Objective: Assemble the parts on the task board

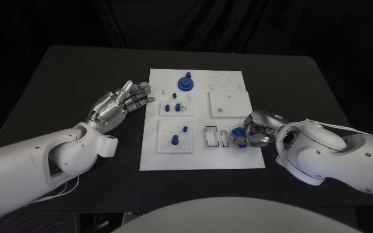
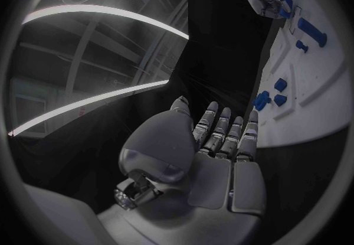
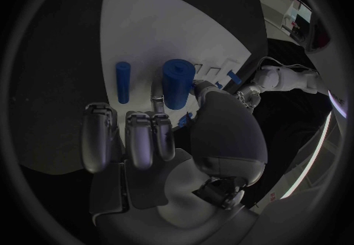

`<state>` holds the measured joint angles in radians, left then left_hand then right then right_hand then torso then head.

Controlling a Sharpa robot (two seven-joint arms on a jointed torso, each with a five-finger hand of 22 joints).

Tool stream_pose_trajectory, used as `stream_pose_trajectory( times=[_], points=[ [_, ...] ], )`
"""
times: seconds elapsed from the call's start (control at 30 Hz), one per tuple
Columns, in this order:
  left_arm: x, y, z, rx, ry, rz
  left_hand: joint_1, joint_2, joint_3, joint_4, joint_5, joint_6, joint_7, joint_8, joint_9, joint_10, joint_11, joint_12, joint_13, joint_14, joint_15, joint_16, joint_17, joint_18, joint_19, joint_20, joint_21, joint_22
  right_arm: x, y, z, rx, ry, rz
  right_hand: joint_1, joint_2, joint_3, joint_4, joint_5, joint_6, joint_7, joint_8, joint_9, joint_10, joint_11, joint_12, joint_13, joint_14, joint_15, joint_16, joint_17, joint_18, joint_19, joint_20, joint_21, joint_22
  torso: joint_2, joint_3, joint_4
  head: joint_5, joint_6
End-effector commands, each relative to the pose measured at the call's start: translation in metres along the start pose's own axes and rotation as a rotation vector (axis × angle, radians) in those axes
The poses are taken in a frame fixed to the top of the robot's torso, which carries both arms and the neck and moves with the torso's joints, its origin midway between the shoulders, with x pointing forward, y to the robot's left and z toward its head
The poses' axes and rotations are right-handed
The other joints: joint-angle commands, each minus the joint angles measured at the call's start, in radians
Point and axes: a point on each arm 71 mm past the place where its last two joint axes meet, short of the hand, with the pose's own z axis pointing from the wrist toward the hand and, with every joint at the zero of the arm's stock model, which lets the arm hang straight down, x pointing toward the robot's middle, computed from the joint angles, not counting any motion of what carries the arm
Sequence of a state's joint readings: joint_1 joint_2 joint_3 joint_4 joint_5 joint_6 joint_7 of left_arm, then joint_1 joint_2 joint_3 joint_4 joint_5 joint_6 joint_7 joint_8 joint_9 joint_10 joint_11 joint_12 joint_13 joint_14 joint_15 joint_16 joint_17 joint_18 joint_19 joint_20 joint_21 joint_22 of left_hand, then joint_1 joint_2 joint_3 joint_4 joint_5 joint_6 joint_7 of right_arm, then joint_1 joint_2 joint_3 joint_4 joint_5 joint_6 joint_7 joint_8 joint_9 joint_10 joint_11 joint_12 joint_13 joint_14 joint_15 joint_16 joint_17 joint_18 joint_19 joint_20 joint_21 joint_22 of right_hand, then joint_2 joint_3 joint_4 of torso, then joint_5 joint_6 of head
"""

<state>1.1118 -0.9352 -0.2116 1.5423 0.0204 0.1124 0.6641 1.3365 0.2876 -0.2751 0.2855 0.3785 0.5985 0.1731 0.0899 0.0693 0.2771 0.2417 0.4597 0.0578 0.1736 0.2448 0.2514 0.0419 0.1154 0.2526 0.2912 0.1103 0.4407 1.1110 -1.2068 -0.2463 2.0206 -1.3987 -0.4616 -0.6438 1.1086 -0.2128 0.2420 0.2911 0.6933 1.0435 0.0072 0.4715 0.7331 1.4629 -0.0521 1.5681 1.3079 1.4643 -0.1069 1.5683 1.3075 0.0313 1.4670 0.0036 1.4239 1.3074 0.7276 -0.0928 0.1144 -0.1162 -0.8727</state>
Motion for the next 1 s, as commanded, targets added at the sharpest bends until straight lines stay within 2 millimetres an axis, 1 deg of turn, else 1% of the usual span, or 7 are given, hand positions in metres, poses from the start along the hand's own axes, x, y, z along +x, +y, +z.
stream_pose_trajectory(
  times=[0.03, 0.13, 0.27, 0.5, 0.73, 0.87, 1.0],
  points=[
    [0.002, 0.0, 0.0, 0.005, 0.016, -0.011, 0.011, 0.0, 0.006, -0.002, 0.004, -0.005, 0.061, 0.006, -0.001, 0.0, 0.005, -0.005, 0.0, -0.002, 0.004, 0.003, 0.001, -0.003, -0.004, 0.002, 0.0, -0.001, -0.007, 0.006, -0.003, 0.003, -0.031, 0.137, 0.065, 0.059, 0.072, -0.067, 0.005, -0.001, -0.007, 0.005, 0.005, 0.108, -0.011, 0.003, 0.263, 0.107, -0.009, 0.003, 0.263, 0.006, 0.047, -0.006, -0.004, 0.214, -0.001, -0.0004, -0.0004, 0.0, 0.0],
    [0.003, 0.001, 0.001, 0.004, 0.017, -0.011, 0.011, 0.0, 0.006, -0.002, 0.004, -0.005, 0.061, 0.006, -0.001, 0.0, 0.005, -0.005, 0.0, -0.002, 0.004, 0.003, 0.001, -0.003, -0.004, 0.002, 0.0, -0.001, -0.008, 0.012, -0.004, -0.005, -0.017, 0.172, 0.052, 0.058, 0.071, -0.059, 0.001, -0.006, -0.007, 0.006, 0.013, 0.108, -0.012, 0.003, 0.263, 0.107, -0.009, 0.003, 0.263, 0.007, 0.046, -0.007, -0.006, 0.213, 0.0, -0.0004, -0.0005, -0.001, 0.0],
    [0.003, 0.001, 0.002, 0.004, 0.019, -0.013, 0.012, 0.0, 0.007, -0.002, 0.005, -0.005, 0.062, 0.007, -0.001, 0.0, 0.006, -0.004, 0.0, -0.002, 0.004, 0.004, 0.001, -0.003, -0.004, 0.002, 0.001, -0.001, -0.006, 0.018, -0.003, -0.012, 0.01, 0.194, -0.002, 0.062, 0.056, -0.015, -0.077, -0.014, -0.003, 0.002, 0.028, 0.108, -0.009, 0.003, 0.263, 0.107, -0.008, 0.003, 0.263, 0.008, 0.044, -0.006, -0.013, 0.211, -0.001, -0.0012, 0.0007, 0.001, 0.0],
    [0.003, 0.001, 0.001, 0.003, 0.018, -0.012, 0.012, 0.0, 0.007, -0.002, 0.005, -0.005, 0.062, 0.007, -0.001, 0.0, 0.006, -0.004, 0.0, -0.002, 0.004, 0.004, 0.001, -0.003, -0.004, 0.002, 0.001, -0.001, -0.003, 0.027, 0.002, -0.034, 0.026, 0.207, -0.016, 0.066, 0.048, -0.004, -0.12, -0.02, 0.0, -0.006, 0.034, 0.108, -0.006, 0.003, 0.263, 0.107, -0.006, 0.003, 0.263, 0.01, 0.041, -0.006, -0.021, 0.208, 0.0, -0.0035, 0.0027, 0.007, 0.0],
    [0.005, 0.002, 0.003, 0.002, 0.024, -0.015, 0.012, 0.0, 0.007, -0.002, 0.005, -0.005, 0.062, 0.007, -0.001, 0.0, 0.006, -0.004, 0.0, -0.002, 0.004, 0.004, 0.001, -0.003, -0.004, 0.002, 0.001, -0.001, 0.002, 0.037, 0.007, -0.06, 0.04, 0.204, -0.03, 0.072, 0.04, -0.003, -0.159, -0.022, 0.003, -0.013, 0.038, 0.108, -0.004, 0.003, 0.263, 0.107, -0.004, 0.003, 0.263, 0.011, 0.039, -0.004, -0.027, 0.207, 0.004, -0.003, 0.0052, -0.002, 0.0],
    [0.005, 0.002, 0.003, 0.0, 0.025, -0.016, 0.013, -0.001, 0.008, -0.002, 0.006, -0.006, 0.062, 0.007, -0.001, 0.0, 0.006, -0.004, 0.0, -0.003, 0.005, 0.004, 0.001, -0.004, -0.004, 0.002, 0.001, -0.001, 0.005, 0.04, 0.011, -0.067, 0.045, 0.186, -0.065, 0.081, 0.018, -0.001, -0.224, -0.031, 0.01, -0.032, 0.038, 0.108, 0.002, 0.003, 0.263, 0.107, 0.0, 0.003, 0.263, 0.014, 0.035, 0.0, -0.041, 0.202, 0.003, -0.0019, 0.0032, 0.003, 0.0],
    [0.005, 0.002, 0.003, -0.001, 0.023, -0.015, 0.013, -0.001, 0.008, -0.002, 0.006, -0.006, 0.062, 0.007, -0.001, 0.0, 0.006, -0.004, 0.0, -0.003, 0.005, 0.004, 0.001, -0.004, -0.004, 0.002, 0.001, -0.001, 0.006, 0.041, 0.012, -0.063, 0.054, 0.166, -0.102, 0.087, -0.008, 0.001, -0.283, -0.032, 0.015, -0.043, 0.037, 0.108, 0.007, 0.003, 0.263, 0.107, 0.004, 0.003, 0.263, 0.015, 0.034, 0.003, -0.045, 0.201, 0.003, -0.0031, 0.0044, 0.001, 0.0]
  ],
)
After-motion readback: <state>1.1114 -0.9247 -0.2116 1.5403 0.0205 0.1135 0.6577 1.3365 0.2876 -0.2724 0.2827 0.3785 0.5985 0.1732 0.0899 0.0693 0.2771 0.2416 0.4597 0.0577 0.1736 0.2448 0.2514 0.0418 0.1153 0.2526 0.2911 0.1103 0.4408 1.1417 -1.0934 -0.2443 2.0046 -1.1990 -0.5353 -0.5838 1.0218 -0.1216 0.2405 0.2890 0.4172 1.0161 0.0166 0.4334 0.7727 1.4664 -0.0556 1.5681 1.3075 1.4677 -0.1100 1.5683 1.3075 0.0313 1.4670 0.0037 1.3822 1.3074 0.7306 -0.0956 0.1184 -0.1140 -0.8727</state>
